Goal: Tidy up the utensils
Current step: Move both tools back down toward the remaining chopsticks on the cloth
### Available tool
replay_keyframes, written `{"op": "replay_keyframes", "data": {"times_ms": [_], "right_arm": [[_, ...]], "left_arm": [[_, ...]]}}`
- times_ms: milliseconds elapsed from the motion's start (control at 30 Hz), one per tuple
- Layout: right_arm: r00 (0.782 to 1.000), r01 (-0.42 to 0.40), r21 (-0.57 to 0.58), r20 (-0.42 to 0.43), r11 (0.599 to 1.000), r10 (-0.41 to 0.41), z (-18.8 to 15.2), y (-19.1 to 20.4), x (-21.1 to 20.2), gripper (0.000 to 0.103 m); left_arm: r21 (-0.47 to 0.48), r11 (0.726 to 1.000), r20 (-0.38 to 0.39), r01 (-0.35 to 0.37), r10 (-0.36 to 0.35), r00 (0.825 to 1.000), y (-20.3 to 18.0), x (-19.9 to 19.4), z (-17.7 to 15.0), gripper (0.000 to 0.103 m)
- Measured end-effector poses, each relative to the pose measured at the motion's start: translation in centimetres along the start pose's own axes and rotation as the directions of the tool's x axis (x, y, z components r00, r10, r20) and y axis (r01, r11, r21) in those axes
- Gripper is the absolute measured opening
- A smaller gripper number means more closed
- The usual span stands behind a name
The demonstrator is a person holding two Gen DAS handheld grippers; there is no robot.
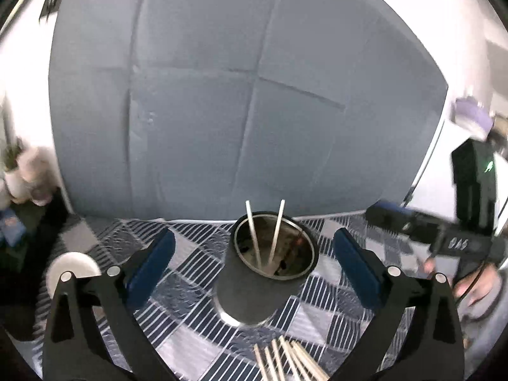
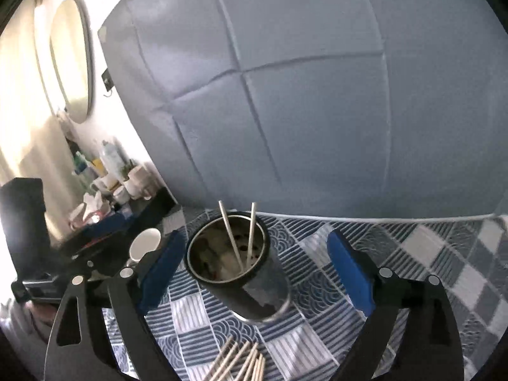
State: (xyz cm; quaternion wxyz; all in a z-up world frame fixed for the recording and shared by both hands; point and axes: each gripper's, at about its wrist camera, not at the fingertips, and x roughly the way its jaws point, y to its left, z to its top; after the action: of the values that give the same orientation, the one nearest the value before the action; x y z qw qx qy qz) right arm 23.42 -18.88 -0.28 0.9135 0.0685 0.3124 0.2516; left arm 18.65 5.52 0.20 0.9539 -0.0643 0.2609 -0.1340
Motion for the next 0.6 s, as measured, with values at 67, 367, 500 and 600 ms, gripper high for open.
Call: {"op": "replay_keyframes", "data": {"times_ms": [67,367,500,600], "right_arm": [[1.0,0.003,-0.013,-0.009,1.0,-0.003,0.0,0.3,-1.2,0.09],[0.992,0.078,0.011,-0.102,0.997,-0.077,-5.6,0.3,-4.5,0.093],[0.965,0.13,0.043,-0.236,0.991,-0.117,-11.4,-1.0,-3.3,0.093],[0.944,0.137,0.041,-0.307,0.99,-0.118,-14.9,-1.3,-2.4,0.093]], "left_arm": [[0.024,0.999,-0.007,-0.029,0.029,1.0,-0.5,-1.1,-0.1,0.097],[0.029,0.995,-0.116,-0.094,0.097,0.989,-1.3,-2.6,-3.7,0.097],[-0.014,0.994,-0.212,-0.109,0.104,0.972,-0.9,-1.7,-7.2,0.097],[-0.017,0.992,-0.283,-0.125,0.115,0.952,-1.0,-0.7,-10.5,0.097]]}}
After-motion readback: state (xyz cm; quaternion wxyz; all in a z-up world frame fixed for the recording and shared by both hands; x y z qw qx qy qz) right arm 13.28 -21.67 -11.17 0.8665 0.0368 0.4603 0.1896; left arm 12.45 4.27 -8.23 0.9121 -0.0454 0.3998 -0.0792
